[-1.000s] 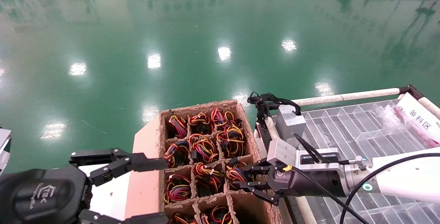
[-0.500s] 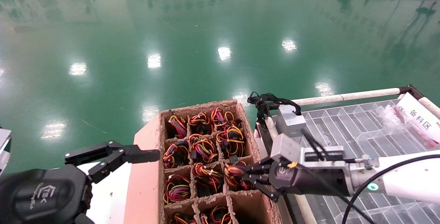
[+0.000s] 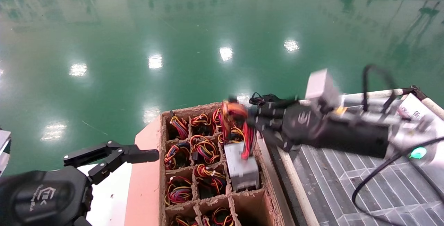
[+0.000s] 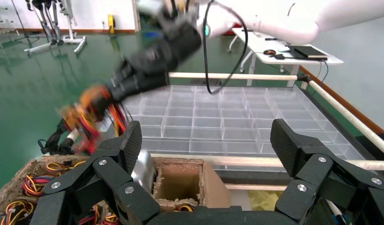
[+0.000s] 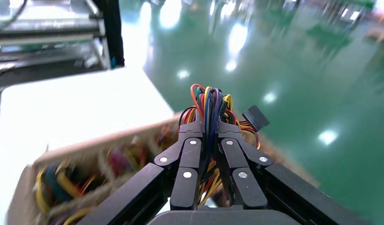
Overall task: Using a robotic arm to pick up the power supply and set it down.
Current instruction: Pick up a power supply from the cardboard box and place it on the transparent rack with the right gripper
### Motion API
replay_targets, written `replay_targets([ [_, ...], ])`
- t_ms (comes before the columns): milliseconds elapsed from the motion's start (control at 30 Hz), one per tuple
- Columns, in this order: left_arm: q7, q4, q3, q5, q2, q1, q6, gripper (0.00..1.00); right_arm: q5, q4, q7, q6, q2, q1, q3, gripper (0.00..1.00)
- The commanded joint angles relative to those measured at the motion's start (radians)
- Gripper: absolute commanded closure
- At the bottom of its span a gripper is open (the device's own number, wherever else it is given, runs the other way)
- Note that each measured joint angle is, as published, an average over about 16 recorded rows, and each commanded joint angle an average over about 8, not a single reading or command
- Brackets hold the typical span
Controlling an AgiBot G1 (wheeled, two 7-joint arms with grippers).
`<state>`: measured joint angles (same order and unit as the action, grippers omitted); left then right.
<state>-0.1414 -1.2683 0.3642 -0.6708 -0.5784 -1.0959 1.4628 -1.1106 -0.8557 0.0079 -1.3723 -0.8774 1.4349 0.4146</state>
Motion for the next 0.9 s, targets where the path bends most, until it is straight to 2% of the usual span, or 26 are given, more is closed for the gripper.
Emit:
replay_targets([
  [33, 0.000, 0.000, 0.000, 0.000, 0.000, 0.000, 0.000, 0.00, 0.017, -0.018, 0.005, 0.001, 0.007, 0.015, -0.014, 1.00],
  [500, 0.000, 0.000, 0.000, 0.000, 0.000, 0.000, 0.000, 0.00, 0.001, -0.072, 0.065, -0.049, 0.065, 0.170, -0.022, 1.00],
  [900, 0.000, 0.000, 0.000, 0.000, 0.000, 0.000, 0.000, 0.00, -0.011, -0.153, 0.123, -0.023, 0.211, 0.141, -0.056, 1.00],
])
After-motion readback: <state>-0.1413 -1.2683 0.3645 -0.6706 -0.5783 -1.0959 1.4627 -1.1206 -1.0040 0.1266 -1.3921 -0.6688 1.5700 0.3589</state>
